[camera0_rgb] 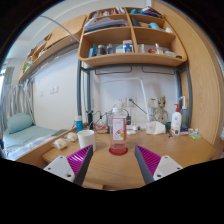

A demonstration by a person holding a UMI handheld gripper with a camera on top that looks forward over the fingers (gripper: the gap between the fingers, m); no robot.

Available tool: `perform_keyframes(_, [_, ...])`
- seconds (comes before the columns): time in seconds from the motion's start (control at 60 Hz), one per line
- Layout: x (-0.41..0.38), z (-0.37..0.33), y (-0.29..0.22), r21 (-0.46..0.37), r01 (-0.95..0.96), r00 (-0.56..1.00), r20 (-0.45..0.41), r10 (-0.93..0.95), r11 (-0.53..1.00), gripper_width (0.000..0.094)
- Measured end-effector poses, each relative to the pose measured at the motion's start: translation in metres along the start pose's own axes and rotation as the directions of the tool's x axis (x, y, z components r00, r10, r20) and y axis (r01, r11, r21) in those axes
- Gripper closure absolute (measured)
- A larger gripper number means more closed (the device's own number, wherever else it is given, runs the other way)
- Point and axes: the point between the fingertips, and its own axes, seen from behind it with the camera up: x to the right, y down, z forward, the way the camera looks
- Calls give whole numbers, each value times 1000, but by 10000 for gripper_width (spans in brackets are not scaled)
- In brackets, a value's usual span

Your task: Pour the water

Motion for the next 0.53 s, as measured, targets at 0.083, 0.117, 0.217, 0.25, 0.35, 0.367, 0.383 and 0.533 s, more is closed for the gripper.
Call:
perform_keyframes(0.083, [5,-14,-1,4,19,1000,-17,-19,1000,66])
perform_keyframes(0.117, [6,-18,-3,10,15,1000,-22,-15,1000,63])
perform_keyframes(0.217, [11,-28,-6,20,-11,1000,-29,12,1000,65])
perform_keyframes(0.25, [14,-30,-8,31,-4,999,-34,5,999,70])
perform_keyframes(0.35, [21,-32,-9,28,0,999,-49,1,1000,71])
perform_keyframes(0.367, [23,-33,-9,31,4,998,-56,-3,1000,72])
perform_keyframes(0.383, [25,-33,-10,33,10,998,-62,-8,999,72])
perform_keyframes(0.533, [35,-32,-9,41,36,996,-81,-33,999,72])
